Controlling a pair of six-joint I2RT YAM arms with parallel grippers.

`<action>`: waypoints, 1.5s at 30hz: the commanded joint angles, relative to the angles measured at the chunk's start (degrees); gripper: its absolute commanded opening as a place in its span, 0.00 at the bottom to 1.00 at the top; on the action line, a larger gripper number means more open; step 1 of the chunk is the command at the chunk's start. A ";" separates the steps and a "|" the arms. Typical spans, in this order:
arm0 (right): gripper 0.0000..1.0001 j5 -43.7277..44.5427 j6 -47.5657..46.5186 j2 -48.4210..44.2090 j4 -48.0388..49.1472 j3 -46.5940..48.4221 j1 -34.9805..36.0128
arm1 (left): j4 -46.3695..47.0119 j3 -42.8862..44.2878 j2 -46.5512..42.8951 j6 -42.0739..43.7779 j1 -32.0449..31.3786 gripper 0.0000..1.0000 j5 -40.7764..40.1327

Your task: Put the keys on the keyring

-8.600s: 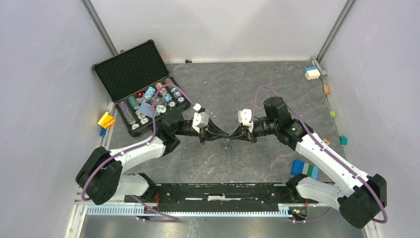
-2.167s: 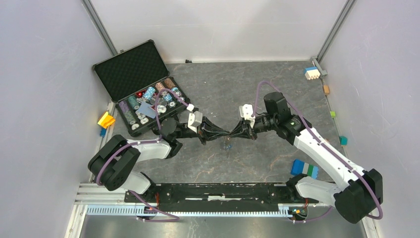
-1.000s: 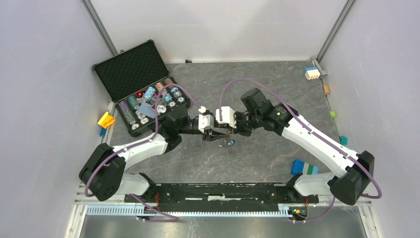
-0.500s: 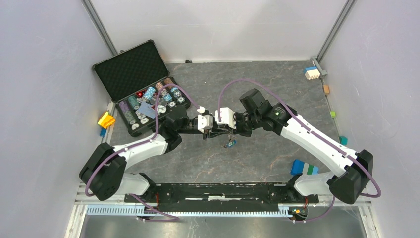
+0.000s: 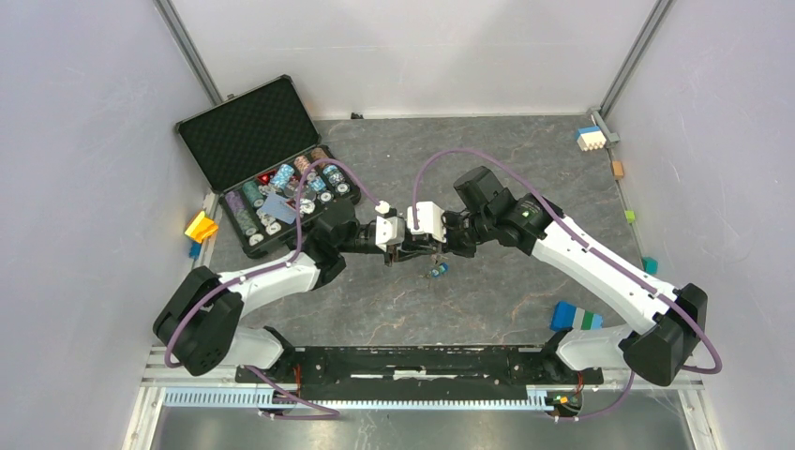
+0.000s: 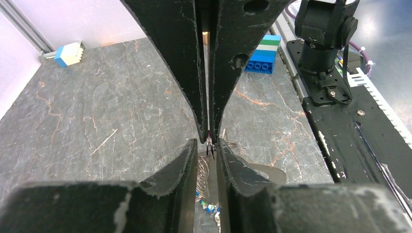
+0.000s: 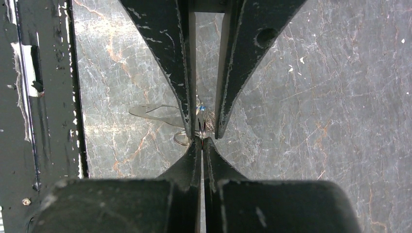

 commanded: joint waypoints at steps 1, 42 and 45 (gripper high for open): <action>0.00 -0.68 0.05 -0.48 1.53 1.89 0.30 | 2.71 0.56 0.58 -1.96 0.13 0.25 1.01; 0.30 -21.93 2.66 -9.81 18.12 -14.82 -6.85 | 35.68 -6.89 3.33 -27.82 1.88 0.02 -5.35; 0.19 -21.64 2.66 -9.85 18.13 -14.80 -6.85 | 35.66 -6.99 3.51 -27.53 1.89 0.02 -5.89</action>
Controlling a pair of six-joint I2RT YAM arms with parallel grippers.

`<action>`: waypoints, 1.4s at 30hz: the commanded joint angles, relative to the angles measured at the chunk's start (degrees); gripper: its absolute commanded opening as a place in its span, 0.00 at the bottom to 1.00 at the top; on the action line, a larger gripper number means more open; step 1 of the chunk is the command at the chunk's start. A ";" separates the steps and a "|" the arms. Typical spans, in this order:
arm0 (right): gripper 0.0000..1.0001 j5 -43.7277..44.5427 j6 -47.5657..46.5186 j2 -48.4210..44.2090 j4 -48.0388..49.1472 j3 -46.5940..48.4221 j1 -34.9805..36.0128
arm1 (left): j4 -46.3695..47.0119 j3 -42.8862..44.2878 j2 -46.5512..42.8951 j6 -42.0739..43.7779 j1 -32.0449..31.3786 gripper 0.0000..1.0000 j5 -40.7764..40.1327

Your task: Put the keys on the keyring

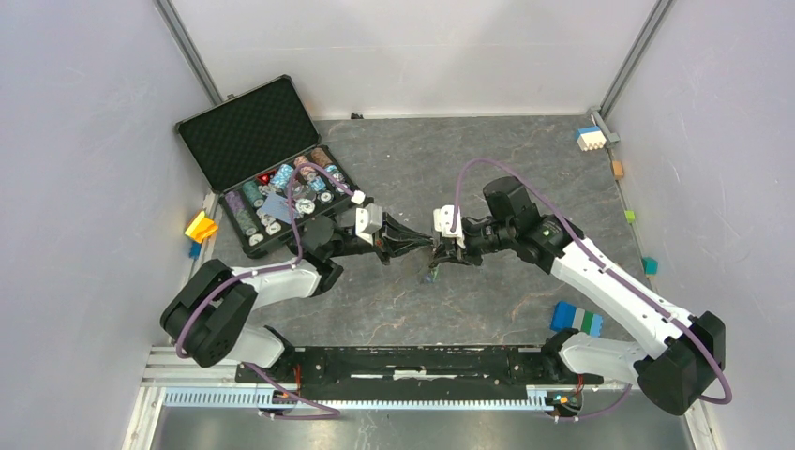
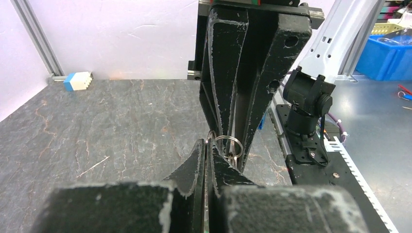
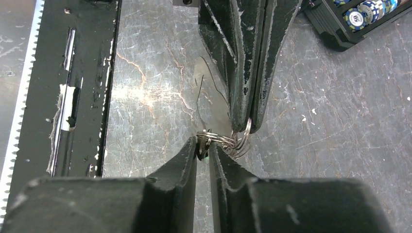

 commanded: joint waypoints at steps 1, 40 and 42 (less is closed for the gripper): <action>0.15 -1.86 0.81 -0.60 2.36 -0.30 -0.06 | 4.29 -0.41 0.54 -1.50 0.21 0.02 -2.46; 0.33 4.04 1.86 -3.44 6.25 -4.39 -2.08 | 15.03 -1.68 3.87 -13.64 -0.56 0.02 -8.32; 0.36 3.21 0.69 -4.62 4.85 -4.21 -3.53 | 15.02 -1.74 3.41 -13.37 -0.30 0.02 -8.05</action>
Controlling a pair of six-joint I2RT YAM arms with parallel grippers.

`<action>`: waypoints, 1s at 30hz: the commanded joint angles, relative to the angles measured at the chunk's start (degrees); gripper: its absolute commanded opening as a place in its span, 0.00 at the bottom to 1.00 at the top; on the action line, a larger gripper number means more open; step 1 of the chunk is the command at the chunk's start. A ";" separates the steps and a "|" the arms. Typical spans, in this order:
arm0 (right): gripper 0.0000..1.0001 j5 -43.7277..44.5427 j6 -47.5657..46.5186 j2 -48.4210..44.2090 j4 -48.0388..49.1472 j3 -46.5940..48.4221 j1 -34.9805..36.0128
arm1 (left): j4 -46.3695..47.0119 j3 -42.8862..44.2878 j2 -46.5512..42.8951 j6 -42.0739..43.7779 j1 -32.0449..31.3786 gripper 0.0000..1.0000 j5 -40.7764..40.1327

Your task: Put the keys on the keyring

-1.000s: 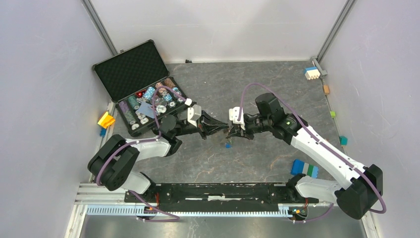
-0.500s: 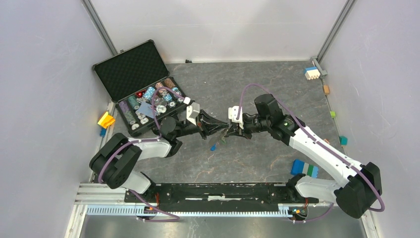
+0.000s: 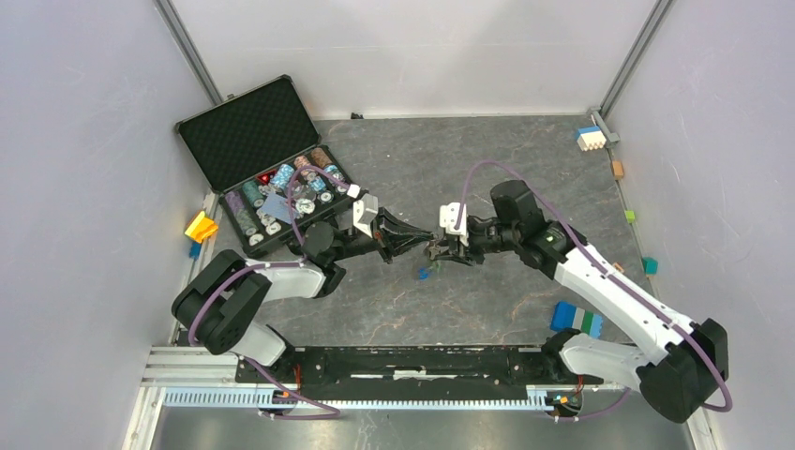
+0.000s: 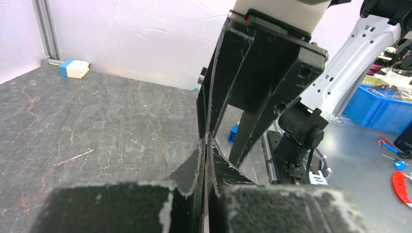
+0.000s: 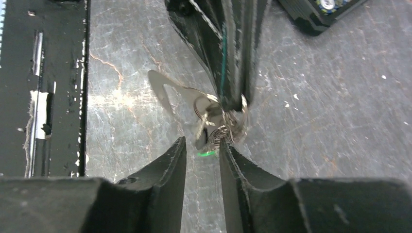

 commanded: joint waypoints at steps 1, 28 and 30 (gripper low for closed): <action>0.38 -0.29 -3.21 -3.95 -2.45 0.13 -2.90 | 4.94 0.10 -1.64 0.07 0.27 0.02 -0.55; 0.31 -13.16 6.75 -0.54 4.82 3.25 -5.19 | 4.88 -0.25 -0.95 5.39 0.14 0.02 5.62; 0.27 -13.79 7.29 -0.20 5.18 3.28 -5.13 | 4.87 -0.26 -0.83 5.44 0.13 0.02 5.62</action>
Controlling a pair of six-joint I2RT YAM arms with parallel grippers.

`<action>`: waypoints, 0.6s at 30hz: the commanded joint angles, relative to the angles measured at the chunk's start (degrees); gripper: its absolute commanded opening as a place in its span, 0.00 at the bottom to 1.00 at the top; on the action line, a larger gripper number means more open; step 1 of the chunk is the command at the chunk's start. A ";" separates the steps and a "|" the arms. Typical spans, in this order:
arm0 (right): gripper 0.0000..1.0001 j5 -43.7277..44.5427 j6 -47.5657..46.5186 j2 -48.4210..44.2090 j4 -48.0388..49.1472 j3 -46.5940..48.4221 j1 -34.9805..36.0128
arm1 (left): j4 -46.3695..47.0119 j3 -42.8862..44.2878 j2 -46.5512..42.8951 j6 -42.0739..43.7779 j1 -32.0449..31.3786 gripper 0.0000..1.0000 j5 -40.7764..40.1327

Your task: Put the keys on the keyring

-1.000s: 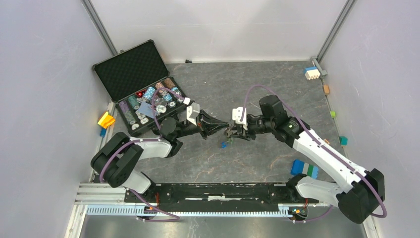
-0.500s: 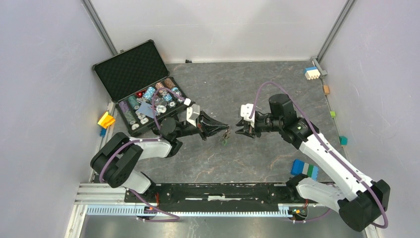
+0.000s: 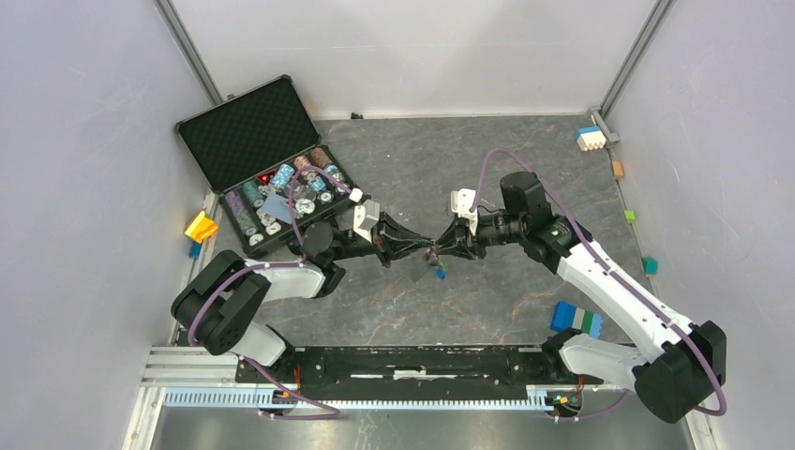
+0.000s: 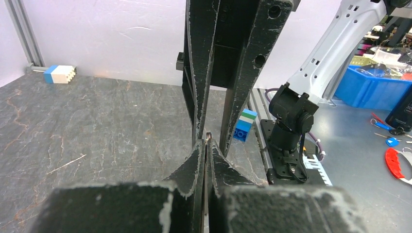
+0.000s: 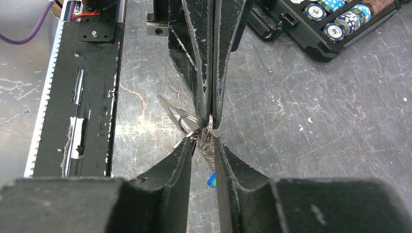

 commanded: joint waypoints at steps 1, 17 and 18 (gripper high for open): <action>0.25 -3.47 2.25 0.67 2.80 2.49 -0.17 | 4.52 -0.15 -0.58 3.34 -0.13 0.02 0.70; 0.00 1.32 0.25 1.11 -0.48 4.62 -0.15 | 1.61 -0.44 -0.78 8.19 -0.27 0.02 2.70; 0.00 2.00 -0.71 1.13 -1.73 5.08 -0.18 | 0.21 -0.27 -1.27 9.70 -0.26 0.03 3.14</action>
